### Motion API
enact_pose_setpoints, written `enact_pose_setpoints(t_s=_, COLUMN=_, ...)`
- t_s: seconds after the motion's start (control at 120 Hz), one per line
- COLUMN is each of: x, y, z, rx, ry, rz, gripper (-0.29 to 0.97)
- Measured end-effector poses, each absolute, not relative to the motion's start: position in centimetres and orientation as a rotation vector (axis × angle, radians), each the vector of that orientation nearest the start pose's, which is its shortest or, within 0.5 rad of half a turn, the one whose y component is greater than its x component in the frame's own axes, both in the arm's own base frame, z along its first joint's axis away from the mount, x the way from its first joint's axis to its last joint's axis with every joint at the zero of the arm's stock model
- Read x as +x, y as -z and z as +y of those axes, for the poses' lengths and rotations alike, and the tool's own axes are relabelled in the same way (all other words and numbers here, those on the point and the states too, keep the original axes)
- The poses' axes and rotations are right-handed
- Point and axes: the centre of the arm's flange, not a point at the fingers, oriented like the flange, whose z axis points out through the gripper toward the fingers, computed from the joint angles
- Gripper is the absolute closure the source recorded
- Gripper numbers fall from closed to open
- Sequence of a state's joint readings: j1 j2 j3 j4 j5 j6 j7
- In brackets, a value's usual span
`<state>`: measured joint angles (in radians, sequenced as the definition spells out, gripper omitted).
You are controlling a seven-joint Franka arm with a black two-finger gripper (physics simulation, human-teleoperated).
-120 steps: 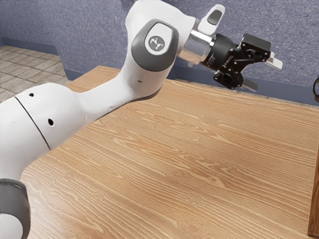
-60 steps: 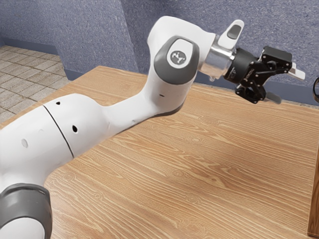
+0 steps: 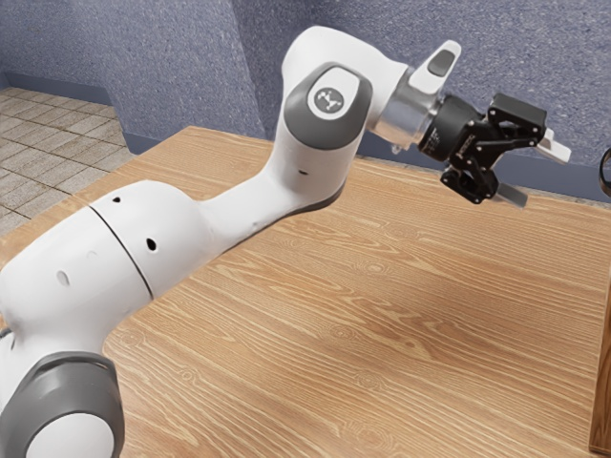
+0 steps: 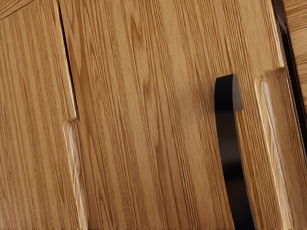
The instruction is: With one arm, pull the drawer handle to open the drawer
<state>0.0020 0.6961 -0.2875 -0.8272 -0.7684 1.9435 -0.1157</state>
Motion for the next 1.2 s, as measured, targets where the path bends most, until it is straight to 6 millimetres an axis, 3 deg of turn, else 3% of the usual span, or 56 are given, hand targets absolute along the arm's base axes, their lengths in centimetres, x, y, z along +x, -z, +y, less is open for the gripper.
enact_pose_setpoints(t_s=0.1, x=74.6, y=-60.0, z=-16.6, rx=2.119, ry=-0.283, rz=0.069, gripper=0.0)
enact_pose_setpoints(t_s=0.217, x=74.5, y=-59.8, z=-17.9, rx=2.109, ry=-0.275, rz=0.059, gripper=0.0)
enact_pose_setpoints(t_s=0.433, x=74.8, y=-61.1, z=-18.9, rx=2.072, ry=-0.367, rz=0.079, gripper=0.0)
enact_pose_setpoints(t_s=0.675, x=76.3, y=-59.8, z=-17.0, rx=2.059, ry=-0.416, rz=0.143, gripper=0.0)
enact_pose_setpoints(t_s=1.2, x=76.5, y=-58.1, z=-19.0, rx=2.055, ry=-0.397, rz=0.138, gripper=0.0)
